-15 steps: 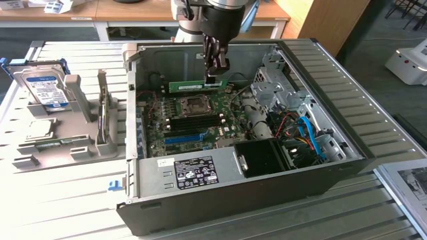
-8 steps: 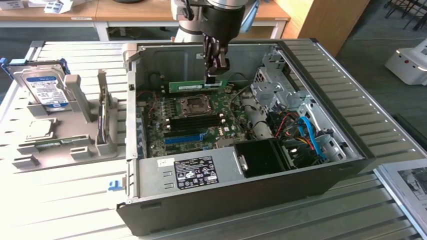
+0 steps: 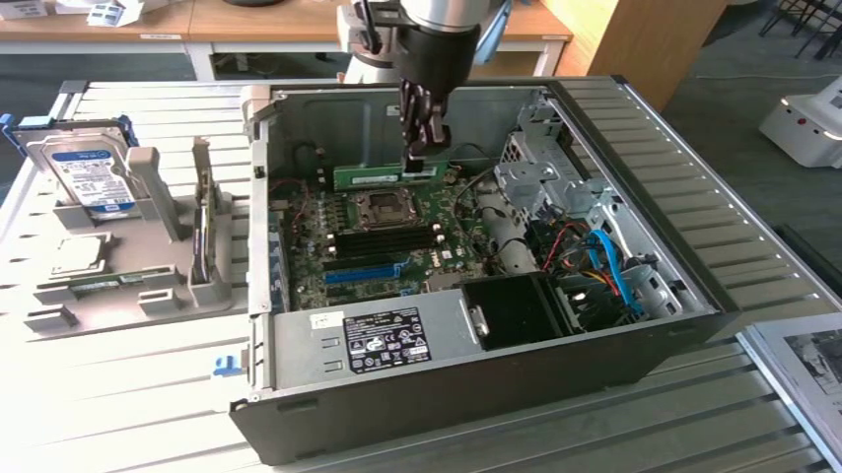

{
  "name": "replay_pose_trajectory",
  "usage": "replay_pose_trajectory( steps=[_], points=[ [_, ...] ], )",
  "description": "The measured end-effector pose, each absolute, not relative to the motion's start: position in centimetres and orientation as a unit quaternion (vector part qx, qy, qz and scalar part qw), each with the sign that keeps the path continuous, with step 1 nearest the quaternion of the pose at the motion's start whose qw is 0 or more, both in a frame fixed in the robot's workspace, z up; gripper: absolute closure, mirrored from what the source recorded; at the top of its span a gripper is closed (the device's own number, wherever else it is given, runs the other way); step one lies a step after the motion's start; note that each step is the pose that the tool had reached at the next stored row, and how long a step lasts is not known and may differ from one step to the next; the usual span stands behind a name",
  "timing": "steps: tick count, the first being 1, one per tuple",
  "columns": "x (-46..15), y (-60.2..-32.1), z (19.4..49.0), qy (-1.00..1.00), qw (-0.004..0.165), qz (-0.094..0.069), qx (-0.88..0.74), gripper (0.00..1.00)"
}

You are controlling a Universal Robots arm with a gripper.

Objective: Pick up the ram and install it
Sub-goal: 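Insert the ram into the slot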

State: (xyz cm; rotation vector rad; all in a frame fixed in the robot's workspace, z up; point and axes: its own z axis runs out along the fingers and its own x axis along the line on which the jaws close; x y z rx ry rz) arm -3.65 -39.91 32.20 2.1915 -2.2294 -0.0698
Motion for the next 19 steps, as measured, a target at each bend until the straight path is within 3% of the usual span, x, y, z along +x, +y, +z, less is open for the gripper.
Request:
replay_pose_trajectory(
  steps=[19],
  points=[
    [-3.7,-39.9,28.7,-0.713,0.007,-0.022,0.701,0.89]
  ],
)
